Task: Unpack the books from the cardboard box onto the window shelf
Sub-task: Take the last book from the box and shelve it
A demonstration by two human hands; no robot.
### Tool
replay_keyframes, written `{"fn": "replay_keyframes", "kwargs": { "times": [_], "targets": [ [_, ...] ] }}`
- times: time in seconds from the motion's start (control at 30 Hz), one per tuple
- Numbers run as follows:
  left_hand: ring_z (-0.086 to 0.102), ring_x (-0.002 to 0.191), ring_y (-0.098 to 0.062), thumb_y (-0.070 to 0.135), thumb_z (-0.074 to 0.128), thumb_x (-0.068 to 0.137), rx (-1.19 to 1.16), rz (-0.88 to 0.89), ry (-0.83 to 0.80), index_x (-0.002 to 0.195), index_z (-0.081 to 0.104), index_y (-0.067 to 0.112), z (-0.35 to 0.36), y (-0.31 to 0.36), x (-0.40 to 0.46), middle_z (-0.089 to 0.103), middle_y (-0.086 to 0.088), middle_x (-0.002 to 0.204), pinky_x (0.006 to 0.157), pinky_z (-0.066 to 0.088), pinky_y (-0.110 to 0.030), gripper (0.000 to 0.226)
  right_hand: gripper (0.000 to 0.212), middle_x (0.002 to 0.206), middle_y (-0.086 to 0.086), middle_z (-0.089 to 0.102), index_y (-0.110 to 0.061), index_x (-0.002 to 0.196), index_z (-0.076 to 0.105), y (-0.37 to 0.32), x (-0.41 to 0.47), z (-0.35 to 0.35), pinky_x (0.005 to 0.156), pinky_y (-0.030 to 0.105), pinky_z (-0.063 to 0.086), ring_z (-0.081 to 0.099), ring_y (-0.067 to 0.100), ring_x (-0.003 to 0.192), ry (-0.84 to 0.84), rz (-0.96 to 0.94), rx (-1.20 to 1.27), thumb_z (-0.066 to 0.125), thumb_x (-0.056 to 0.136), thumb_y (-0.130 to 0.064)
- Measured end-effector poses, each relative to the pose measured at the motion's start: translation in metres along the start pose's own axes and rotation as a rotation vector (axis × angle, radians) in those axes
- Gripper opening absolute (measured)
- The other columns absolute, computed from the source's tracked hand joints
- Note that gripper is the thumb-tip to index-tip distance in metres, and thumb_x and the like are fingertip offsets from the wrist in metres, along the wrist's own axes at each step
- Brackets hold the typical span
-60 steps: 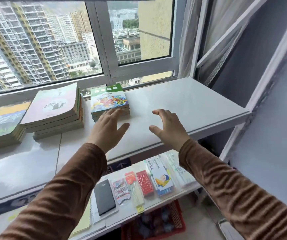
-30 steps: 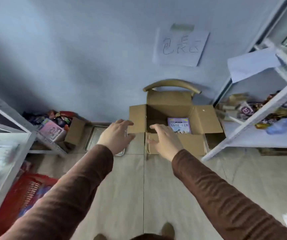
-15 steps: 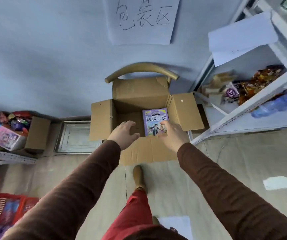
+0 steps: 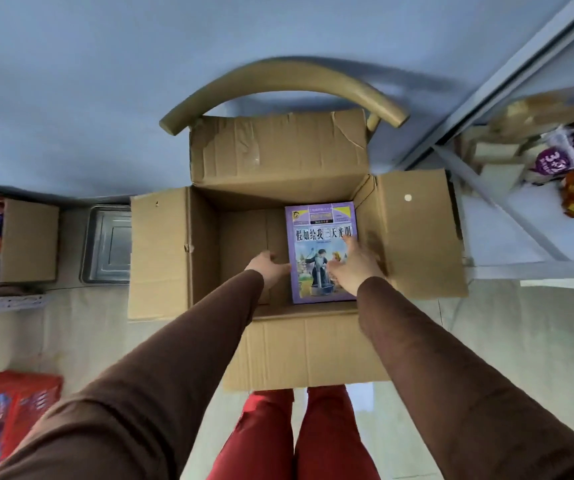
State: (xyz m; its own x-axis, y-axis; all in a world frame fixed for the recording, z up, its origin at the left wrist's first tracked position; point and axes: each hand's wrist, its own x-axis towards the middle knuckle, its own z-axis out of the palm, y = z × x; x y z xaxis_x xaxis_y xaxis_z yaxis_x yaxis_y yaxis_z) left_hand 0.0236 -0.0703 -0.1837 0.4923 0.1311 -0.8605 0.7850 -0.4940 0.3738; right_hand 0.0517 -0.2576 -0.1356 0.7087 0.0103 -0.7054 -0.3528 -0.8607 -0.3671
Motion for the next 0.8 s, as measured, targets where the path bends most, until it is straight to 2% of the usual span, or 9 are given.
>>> {"fn": "replay_keyframes", "kwargs": {
  "times": [0.03, 0.13, 0.23, 0.37, 0.43, 0.5, 0.6, 0.7, 0.8],
  "targets": [
    [0.046, 0.140, -0.030, 0.044, 0.069, 0.091, -0.026, -0.031, -0.018, 0.153, 0.036, 0.005, 0.006, -0.002, 0.014, 0.045, -0.015, 0.156, 0.111, 0.038, -0.033, 0.080, 0.074, 0.158, 0.009, 0.035, -0.020, 0.157, 0.022, 0.004, 0.013, 0.006, 0.117, 0.044, 0.034, 0.042, 0.030, 0.140, -0.012, 0.015, -0.003, 0.060, 0.094, -0.031],
    [0.044, 0.142, -0.032, 0.051, 0.068, 0.088, -0.091, -0.098, -0.067, 0.154, 0.035, 0.006, 0.027, -0.009, 0.048, 0.042, -0.015, 0.158, 0.116, 0.037, -0.038, 0.087, 0.082, 0.168, 0.004, 0.008, -0.020, 0.160, 0.012, 0.018, 0.041, 0.024, 0.123, 0.041, 0.020, 0.017, 0.029, 0.153, -0.035, 0.023, -0.058, 0.061, 0.094, -0.030],
    [0.049, 0.138, -0.032, 0.059, 0.071, 0.083, -0.224, -0.134, -0.076, 0.152, 0.039, 0.004, 0.050, -0.012, 0.068, 0.047, -0.016, 0.155, 0.115, 0.040, -0.041, 0.094, 0.087, 0.169, 0.000, -0.005, -0.021, 0.160, 0.006, 0.031, 0.056, 0.039, 0.123, 0.036, 0.016, 0.009, 0.026, 0.155, -0.034, 0.048, -0.057, 0.062, 0.093, -0.026],
    [0.061, 0.119, -0.032, 0.063, 0.074, 0.077, -0.321, -0.179, 0.006, 0.140, 0.048, 0.001, 0.070, -0.010, 0.085, 0.059, -0.016, 0.140, 0.096, 0.048, -0.035, 0.092, 0.095, 0.168, 0.002, -0.013, -0.017, 0.160, -0.002, 0.045, 0.066, 0.051, 0.124, 0.032, 0.005, -0.002, 0.022, 0.156, -0.079, 0.057, -0.033, 0.064, 0.092, -0.024],
    [0.064, 0.112, -0.029, 0.062, 0.077, 0.075, -0.381, -0.193, -0.013, 0.133, 0.056, 0.002, 0.074, -0.009, 0.089, 0.065, -0.013, 0.133, 0.094, 0.051, -0.034, 0.086, 0.098, 0.168, 0.004, -0.015, -0.015, 0.160, -0.004, 0.047, 0.068, 0.054, 0.125, 0.030, -0.001, -0.009, 0.020, 0.156, -0.100, 0.051, -0.020, 0.065, 0.092, -0.024],
    [0.066, 0.115, -0.028, 0.056, 0.082, 0.073, -0.468, -0.193, -0.025, 0.135, 0.058, 0.003, 0.074, -0.009, 0.088, 0.067, -0.012, 0.132, 0.102, 0.052, -0.039, 0.086, 0.097, 0.168, 0.006, -0.014, -0.013, 0.160, -0.004, 0.048, 0.068, 0.054, 0.124, 0.030, -0.002, -0.010, 0.020, 0.155, -0.101, 0.042, -0.004, 0.065, 0.093, -0.025],
    [0.061, 0.124, -0.027, 0.050, 0.087, 0.069, -0.660, -0.169, -0.016, 0.150, 0.039, 0.002, 0.074, -0.006, 0.079, 0.061, -0.009, 0.140, 0.103, 0.046, -0.032, 0.106, 0.092, 0.168, 0.006, -0.012, -0.012, 0.160, -0.001, 0.047, 0.069, 0.052, 0.126, 0.030, 0.000, -0.008, 0.019, 0.156, -0.090, 0.037, 0.017, 0.062, 0.094, -0.027],
    [0.068, 0.115, -0.024, 0.042, 0.089, 0.069, -0.732, -0.107, -0.081, 0.137, 0.052, 0.005, 0.077, -0.001, 0.070, 0.067, -0.011, 0.132, 0.104, 0.051, -0.038, 0.085, 0.086, 0.169, 0.005, -0.008, -0.013, 0.160, 0.005, 0.046, 0.068, 0.051, 0.126, 0.031, 0.003, -0.004, 0.019, 0.156, -0.070, 0.039, 0.031, 0.058, 0.095, -0.029],
    [0.069, 0.112, -0.030, 0.018, 0.089, 0.073, -0.748, -0.074, -0.060, 0.133, 0.046, 0.005, 0.074, 0.003, 0.063, 0.069, -0.014, 0.126, 0.104, 0.053, -0.048, 0.075, 0.080, 0.169, 0.004, -0.003, -0.014, 0.160, 0.011, 0.045, 0.068, 0.049, 0.125, 0.030, 0.006, 0.001, 0.021, 0.156, -0.051, 0.025, 0.028, 0.057, 0.096, -0.031]
  ]
}}
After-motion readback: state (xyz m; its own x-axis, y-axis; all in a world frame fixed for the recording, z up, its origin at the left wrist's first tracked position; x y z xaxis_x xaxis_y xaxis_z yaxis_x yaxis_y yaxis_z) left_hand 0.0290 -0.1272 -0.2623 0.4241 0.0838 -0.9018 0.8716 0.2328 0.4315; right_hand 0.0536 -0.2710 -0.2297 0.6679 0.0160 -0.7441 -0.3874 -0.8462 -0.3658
